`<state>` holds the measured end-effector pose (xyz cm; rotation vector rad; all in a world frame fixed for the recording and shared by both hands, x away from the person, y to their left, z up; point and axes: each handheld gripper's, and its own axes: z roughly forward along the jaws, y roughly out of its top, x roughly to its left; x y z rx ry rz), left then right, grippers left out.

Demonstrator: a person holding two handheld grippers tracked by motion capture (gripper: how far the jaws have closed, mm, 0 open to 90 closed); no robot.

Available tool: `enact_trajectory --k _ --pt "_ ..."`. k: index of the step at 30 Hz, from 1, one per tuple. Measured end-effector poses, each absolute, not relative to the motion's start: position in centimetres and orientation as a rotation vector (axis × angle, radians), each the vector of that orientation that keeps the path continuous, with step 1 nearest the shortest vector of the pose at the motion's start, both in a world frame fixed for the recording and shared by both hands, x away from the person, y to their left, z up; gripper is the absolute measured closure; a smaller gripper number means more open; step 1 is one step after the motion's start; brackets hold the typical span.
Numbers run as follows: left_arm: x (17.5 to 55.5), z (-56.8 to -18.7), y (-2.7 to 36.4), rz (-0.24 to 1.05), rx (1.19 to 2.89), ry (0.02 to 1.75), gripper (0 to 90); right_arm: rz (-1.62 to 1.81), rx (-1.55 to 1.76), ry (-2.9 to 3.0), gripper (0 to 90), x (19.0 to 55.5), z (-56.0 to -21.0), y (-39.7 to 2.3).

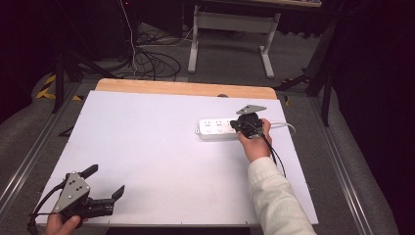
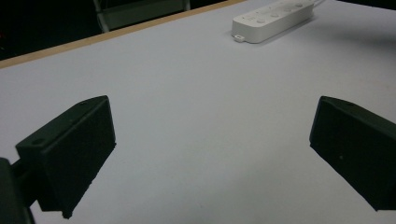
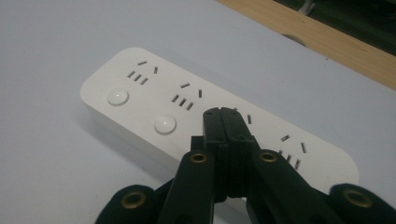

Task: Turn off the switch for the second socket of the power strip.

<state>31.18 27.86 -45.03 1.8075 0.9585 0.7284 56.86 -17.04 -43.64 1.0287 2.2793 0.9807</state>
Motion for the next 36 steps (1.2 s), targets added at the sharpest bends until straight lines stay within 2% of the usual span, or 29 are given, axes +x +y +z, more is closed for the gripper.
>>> enact_trajectory --k 36 --pt "31.2 -45.0 27.9 0.723 1.804 0.955 0.8 0.94 1.078 2.294 90.0 57.9 -45.4 -16.8"
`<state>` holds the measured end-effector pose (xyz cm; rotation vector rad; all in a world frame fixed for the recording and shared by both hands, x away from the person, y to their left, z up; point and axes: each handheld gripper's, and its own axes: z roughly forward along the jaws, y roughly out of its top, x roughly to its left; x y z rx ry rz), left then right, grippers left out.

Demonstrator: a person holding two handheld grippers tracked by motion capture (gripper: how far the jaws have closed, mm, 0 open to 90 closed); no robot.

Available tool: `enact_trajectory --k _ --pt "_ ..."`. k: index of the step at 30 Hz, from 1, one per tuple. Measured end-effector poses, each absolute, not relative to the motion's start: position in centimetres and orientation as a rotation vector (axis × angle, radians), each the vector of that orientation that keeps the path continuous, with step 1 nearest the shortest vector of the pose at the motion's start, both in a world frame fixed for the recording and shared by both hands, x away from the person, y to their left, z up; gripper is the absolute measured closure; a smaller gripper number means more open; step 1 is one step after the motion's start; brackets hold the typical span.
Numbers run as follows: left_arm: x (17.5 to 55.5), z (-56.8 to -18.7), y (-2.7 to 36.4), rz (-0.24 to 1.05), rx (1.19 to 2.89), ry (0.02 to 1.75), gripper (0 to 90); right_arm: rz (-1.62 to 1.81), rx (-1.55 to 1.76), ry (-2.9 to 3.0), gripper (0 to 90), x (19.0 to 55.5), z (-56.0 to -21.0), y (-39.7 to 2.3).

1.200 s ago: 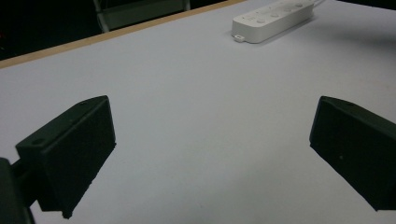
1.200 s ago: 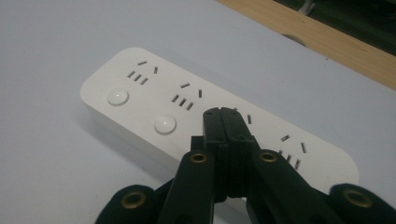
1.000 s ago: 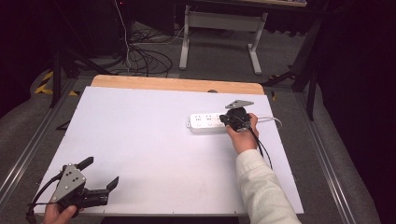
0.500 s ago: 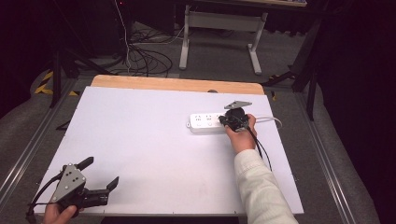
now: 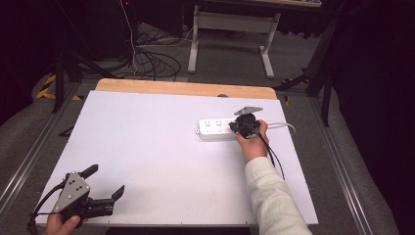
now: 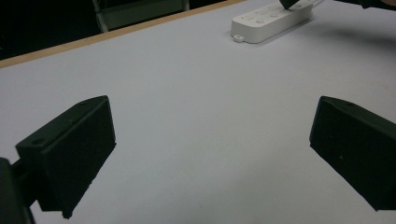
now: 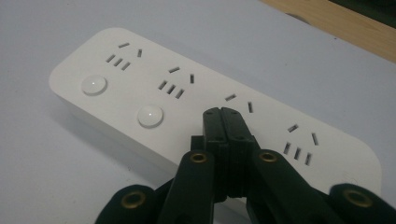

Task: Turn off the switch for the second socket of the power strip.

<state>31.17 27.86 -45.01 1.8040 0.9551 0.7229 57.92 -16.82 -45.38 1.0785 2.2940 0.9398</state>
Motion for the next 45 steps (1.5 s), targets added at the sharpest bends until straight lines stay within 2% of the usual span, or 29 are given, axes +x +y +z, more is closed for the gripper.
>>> enact_trajectory --k 45 --pt "31.1 -45.0 27.8 0.728 1.812 0.948 0.8 0.854 1.109 2.273 90.0 57.6 -45.5 -15.3"
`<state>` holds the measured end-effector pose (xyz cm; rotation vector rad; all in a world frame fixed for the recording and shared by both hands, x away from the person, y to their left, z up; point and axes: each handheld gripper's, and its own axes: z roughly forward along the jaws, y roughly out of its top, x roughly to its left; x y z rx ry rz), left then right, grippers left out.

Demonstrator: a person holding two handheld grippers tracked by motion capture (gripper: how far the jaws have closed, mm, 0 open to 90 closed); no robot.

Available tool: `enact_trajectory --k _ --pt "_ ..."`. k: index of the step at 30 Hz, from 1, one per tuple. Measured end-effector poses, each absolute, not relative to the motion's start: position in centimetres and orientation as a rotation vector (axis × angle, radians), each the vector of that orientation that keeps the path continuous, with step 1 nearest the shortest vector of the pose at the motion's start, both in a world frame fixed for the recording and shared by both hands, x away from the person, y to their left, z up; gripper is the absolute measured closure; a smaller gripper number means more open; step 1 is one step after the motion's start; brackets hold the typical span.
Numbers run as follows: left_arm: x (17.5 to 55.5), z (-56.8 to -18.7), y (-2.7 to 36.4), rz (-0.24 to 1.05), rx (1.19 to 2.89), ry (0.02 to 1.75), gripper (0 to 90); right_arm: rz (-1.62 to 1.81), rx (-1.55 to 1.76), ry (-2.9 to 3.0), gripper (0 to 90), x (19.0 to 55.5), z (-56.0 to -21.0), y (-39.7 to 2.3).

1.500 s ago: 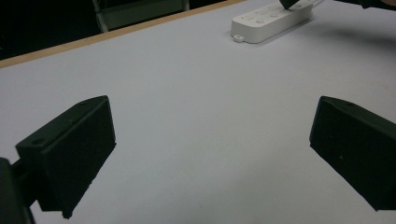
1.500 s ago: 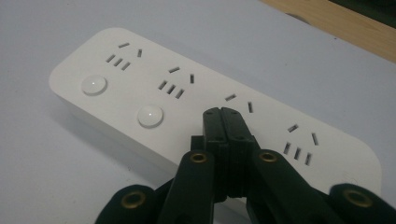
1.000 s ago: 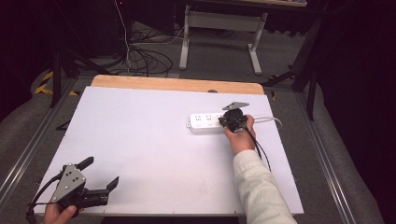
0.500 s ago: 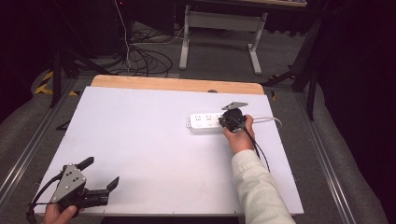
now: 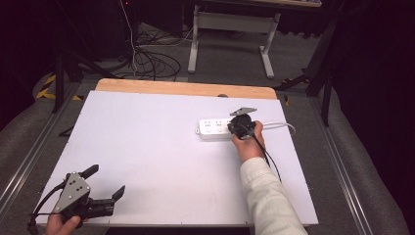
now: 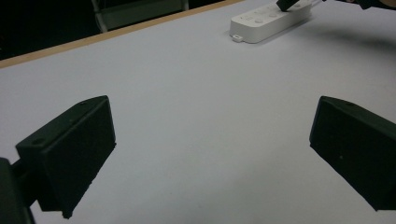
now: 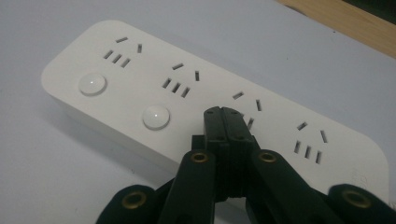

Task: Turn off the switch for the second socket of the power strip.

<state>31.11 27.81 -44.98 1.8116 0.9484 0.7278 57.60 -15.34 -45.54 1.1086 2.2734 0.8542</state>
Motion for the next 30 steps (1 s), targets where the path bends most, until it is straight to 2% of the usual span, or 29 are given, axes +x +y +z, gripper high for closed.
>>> enact_trajectory --k 20,30 --pt "31.1 -44.9 27.9 0.72 1.804 0.949 0.8 0.894 1.172 2.258 90.0 57.7 -45.6 -15.7" --pt "31.1 -44.9 27.8 0.726 1.805 0.947 0.8 0.97 1.144 2.235 90.0 56.8 -43.7 -16.3"
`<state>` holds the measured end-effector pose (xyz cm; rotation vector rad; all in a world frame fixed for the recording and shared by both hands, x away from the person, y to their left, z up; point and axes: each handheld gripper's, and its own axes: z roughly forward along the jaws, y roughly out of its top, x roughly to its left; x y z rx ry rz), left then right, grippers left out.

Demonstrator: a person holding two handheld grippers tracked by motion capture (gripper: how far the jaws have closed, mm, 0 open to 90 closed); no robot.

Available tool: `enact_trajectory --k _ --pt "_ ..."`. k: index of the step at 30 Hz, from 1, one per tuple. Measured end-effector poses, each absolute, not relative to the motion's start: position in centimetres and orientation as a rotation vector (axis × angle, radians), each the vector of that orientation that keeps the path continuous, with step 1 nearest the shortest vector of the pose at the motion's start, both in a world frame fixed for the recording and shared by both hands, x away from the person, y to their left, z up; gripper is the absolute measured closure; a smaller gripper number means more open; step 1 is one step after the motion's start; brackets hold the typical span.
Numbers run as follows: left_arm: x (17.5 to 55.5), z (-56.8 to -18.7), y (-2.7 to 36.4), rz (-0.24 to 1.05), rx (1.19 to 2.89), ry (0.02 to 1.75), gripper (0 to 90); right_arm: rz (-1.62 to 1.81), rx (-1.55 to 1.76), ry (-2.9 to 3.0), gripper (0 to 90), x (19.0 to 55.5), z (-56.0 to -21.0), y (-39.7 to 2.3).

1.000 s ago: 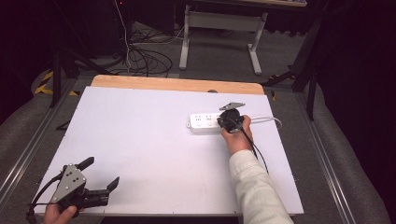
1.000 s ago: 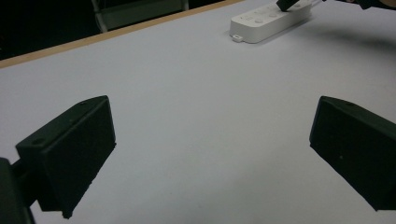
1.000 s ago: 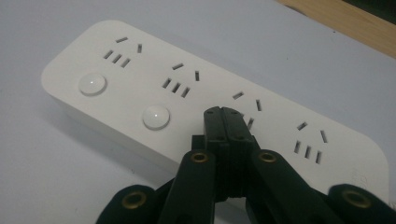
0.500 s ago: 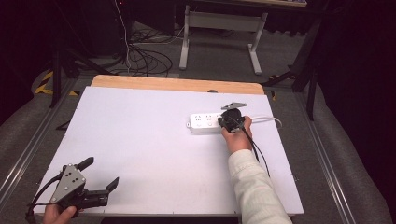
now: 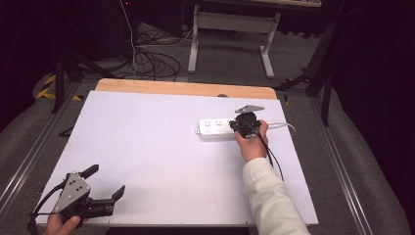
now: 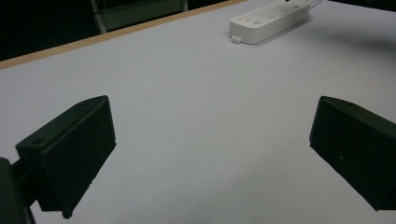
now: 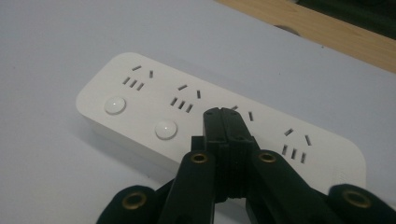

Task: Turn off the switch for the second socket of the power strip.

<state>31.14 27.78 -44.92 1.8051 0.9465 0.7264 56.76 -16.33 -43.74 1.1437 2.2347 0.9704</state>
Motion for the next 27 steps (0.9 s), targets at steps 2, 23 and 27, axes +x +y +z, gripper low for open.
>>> enact_trajectory --k 2,23,27 --pt "31.1 -44.9 27.7 0.722 1.803 0.948 0.8 0.978 1.139 2.236 90.0 56.5 -43.4 -16.4" --pt "31.3 -44.9 27.7 0.72 1.811 0.944 0.8 1.042 1.083 2.211 88.4 54.8 -41.0 -17.0" --pt "31.3 -45.0 27.7 0.713 1.808 0.949 0.8 1.052 1.078 2.211 87.2 54.6 -40.7 -17.1"
